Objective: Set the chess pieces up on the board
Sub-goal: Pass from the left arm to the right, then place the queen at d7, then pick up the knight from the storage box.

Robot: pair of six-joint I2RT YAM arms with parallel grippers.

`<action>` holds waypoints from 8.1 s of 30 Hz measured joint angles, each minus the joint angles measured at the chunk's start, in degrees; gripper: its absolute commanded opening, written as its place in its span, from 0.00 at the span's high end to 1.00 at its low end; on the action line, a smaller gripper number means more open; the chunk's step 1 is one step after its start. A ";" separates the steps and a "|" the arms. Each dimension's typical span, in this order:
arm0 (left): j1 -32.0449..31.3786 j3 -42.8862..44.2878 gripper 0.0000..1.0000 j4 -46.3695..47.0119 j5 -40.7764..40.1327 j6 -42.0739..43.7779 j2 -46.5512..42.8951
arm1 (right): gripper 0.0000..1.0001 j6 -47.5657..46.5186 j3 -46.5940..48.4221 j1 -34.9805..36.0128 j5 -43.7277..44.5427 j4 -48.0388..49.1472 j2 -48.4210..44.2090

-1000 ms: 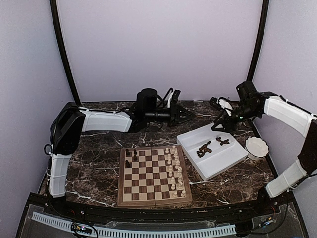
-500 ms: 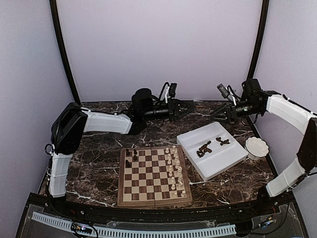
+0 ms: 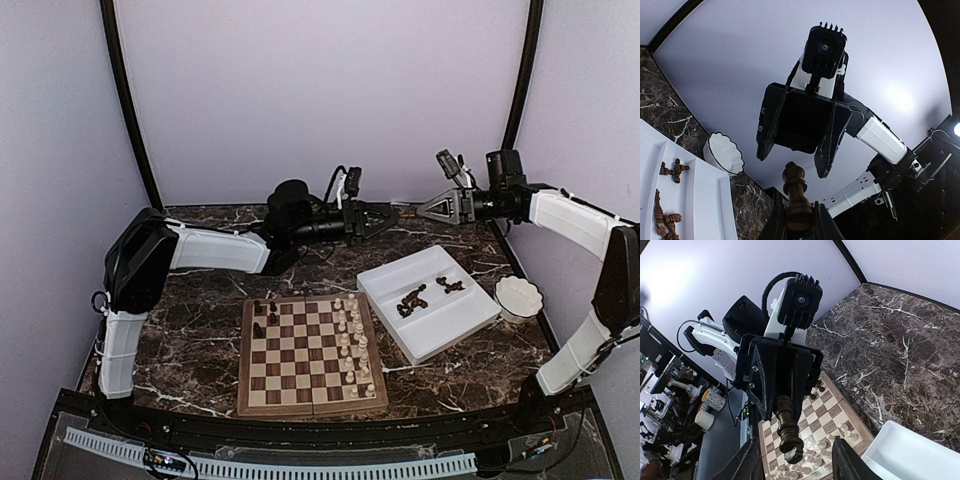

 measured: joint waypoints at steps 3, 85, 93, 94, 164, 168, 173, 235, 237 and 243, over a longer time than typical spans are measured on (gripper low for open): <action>0.00 0.00 0.99 0.00 0.00 0.02 0.00 | 0.57 4.28 -1.49 0.00 -1.38 3.72 0.00; 22.01 -38.07 0.32 -51.76 -38.45 43.71 -53.68 | 1.00 -27.76 26.75 32.20 47.45 -25.99 15.34; 29.62 -41.81 0.30 -58.01 -43.69 47.43 -58.99 | 1.00 -33.73 33.11 46.07 57.07 -27.45 25.00; 30.27 -42.10 0.30 -58.31 -43.60 47.41 -58.99 | 1.00 -34.67 33.64 47.41 58.10 -27.45 25.79; 36.41 -42.42 0.31 -58.73 -29.46 43.43 -59.52 | 1.00 -46.31 51.17 66.60 80.52 -31.41 46.56; 36.41 -42.42 0.31 -58.73 -29.14 43.34 -59.21 | 1.00 -46.38 51.17 66.34 81.20 -31.19 46.60; 36.44 -42.42 0.31 -58.73 -28.87 43.32 -58.99 | 1.00 -46.80 51.12 66.23 81.55 -31.17 46.62; 24.26 -35.78 0.38 -54.99 -17.49 50.69 -53.51 | 0.64 -36.22 15.91 14.27 51.36 -26.45 11.47; 21.97 -34.23 0.39 -54.84 -17.49 50.95 -52.74 | 0.67 -33.94 10.67 10.73 50.38 -24.22 9.75; 17.40 -31.56 0.40 -54.69 -17.81 50.90 -49.35 | 0.68 -30.56 0.11 9.01 52.19 -19.74 9.01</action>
